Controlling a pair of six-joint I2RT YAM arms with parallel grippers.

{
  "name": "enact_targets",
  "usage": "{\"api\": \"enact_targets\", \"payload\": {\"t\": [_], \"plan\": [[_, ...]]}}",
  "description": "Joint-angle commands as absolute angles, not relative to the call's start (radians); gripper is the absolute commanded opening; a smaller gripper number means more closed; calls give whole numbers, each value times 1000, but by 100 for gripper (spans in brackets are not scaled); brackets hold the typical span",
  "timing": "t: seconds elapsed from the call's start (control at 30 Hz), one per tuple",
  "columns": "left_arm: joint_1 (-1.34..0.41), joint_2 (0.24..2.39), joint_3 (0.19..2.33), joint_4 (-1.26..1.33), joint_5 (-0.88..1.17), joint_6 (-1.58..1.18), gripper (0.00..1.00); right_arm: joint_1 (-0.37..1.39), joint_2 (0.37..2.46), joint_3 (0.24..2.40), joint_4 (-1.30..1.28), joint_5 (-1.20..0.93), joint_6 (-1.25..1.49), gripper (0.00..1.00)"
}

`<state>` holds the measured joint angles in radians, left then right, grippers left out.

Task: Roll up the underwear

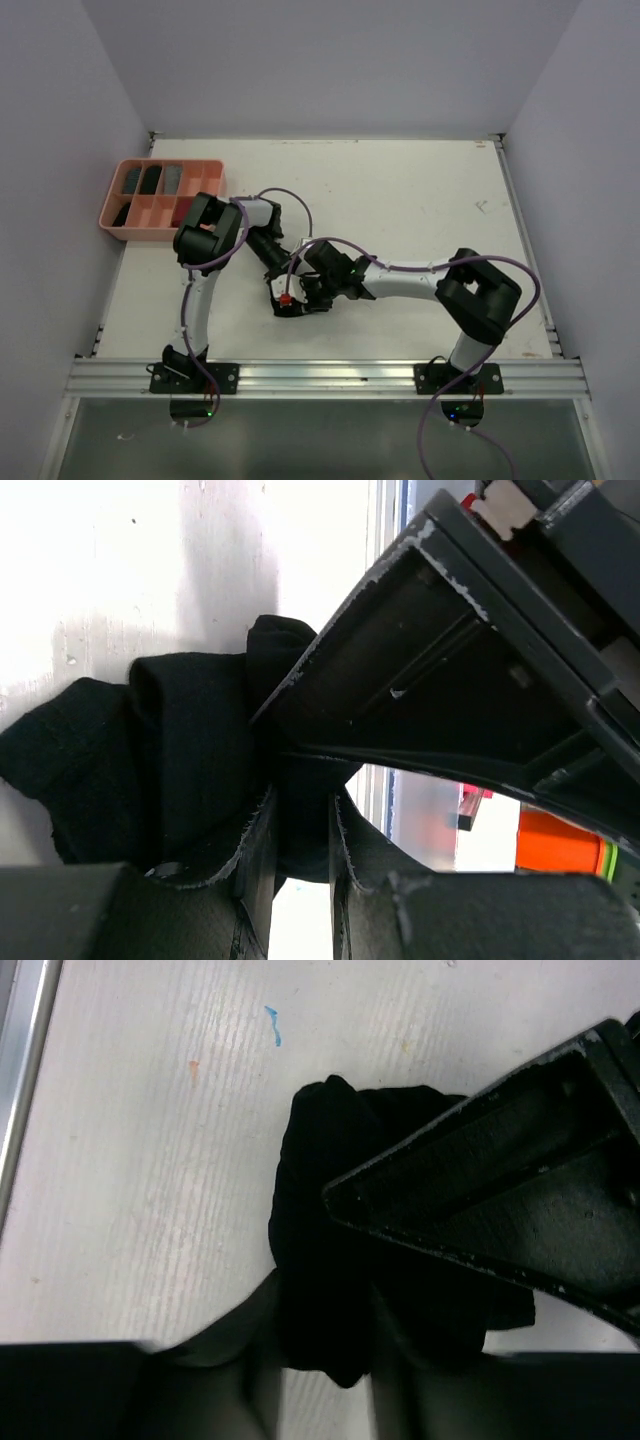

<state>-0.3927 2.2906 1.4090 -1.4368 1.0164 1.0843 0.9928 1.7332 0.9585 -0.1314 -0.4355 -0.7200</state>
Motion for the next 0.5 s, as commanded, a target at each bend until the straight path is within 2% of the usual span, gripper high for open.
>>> {"api": "enact_targets", "payload": {"t": [0.0, 0.03, 0.1, 0.3, 0.47], "plan": [[-384, 2326, 1382, -1193, 759, 1164, 0, 994, 1752, 968, -64, -446, -696, 23], [-380, 2319, 1379, -1187, 762, 1161, 7, 996, 1756, 968, -71, -457, -692, 14], [-371, 2295, 1378, -1178, 776, 1144, 15, 994, 1759, 962, -80, -488, -689, 0], [-328, 2137, 1354, -1095, 795, 1054, 39, 992, 1782, 959, -190, -574, -722, 0], [-269, 2037, 1399, -1103, 807, 1014, 47, 976, 1828, 985, -288, -640, -733, 0]]}}
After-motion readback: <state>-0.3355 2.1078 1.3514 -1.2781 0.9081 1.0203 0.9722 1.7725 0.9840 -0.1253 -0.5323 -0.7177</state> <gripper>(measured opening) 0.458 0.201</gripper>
